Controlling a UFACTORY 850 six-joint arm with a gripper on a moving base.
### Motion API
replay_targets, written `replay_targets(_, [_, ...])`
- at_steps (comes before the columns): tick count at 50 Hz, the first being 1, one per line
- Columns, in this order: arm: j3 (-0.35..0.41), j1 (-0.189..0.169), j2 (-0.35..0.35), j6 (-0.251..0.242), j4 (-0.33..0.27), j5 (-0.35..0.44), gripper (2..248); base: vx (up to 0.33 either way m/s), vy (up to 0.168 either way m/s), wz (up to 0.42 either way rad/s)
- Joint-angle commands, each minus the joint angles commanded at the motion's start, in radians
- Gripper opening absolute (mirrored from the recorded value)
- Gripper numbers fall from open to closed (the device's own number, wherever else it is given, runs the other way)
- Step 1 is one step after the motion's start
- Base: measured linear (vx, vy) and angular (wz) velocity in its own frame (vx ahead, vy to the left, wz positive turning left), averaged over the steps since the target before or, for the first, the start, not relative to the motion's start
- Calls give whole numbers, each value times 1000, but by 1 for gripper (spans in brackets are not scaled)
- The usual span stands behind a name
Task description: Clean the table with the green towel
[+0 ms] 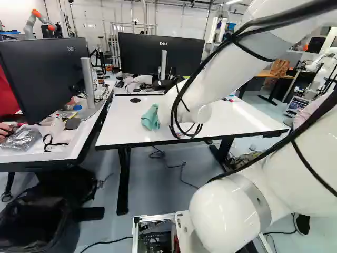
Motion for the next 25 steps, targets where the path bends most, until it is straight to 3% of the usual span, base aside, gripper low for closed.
replay_targets(25, [-6, -103, 7, 0, 0, 0, 42, 0, 0, 0])
